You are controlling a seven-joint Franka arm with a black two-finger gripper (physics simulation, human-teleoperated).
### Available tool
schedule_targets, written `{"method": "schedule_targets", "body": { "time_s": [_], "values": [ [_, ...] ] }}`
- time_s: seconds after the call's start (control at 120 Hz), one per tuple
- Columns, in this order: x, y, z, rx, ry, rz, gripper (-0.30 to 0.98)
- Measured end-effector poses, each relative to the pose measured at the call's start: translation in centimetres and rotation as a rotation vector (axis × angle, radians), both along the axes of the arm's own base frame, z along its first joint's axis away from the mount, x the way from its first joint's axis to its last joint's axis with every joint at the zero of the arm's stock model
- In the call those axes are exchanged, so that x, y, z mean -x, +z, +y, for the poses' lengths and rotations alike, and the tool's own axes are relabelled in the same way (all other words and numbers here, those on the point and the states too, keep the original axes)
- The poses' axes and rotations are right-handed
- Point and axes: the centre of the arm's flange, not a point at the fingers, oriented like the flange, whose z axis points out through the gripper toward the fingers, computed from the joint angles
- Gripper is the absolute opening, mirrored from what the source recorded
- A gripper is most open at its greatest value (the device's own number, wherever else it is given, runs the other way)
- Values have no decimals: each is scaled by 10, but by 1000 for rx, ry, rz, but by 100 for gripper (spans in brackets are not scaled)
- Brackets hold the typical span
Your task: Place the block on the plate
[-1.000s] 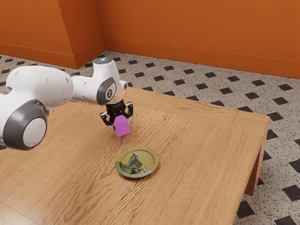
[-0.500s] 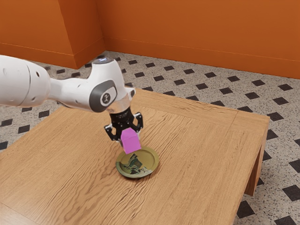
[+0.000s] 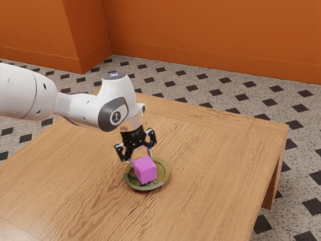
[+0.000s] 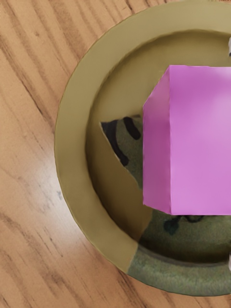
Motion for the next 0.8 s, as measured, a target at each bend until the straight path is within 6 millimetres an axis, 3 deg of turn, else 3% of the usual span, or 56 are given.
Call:
{"method": "schedule_targets", "body": {
  "time_s": [0.1, 0.217, 0.367, 0.575, 0.8],
  "values": [
    [0, 9, -2, 4, 13, -14, 58],
    [-1, 42, -5, 14, 12, -50, 62],
    [-13, 86, 25, -11, -34, -82, 65],
    [-17, 145, 70, -144, -271, -128, 67],
    [11, 219, 119, -272, -483, -136, 68]
  ]
}}
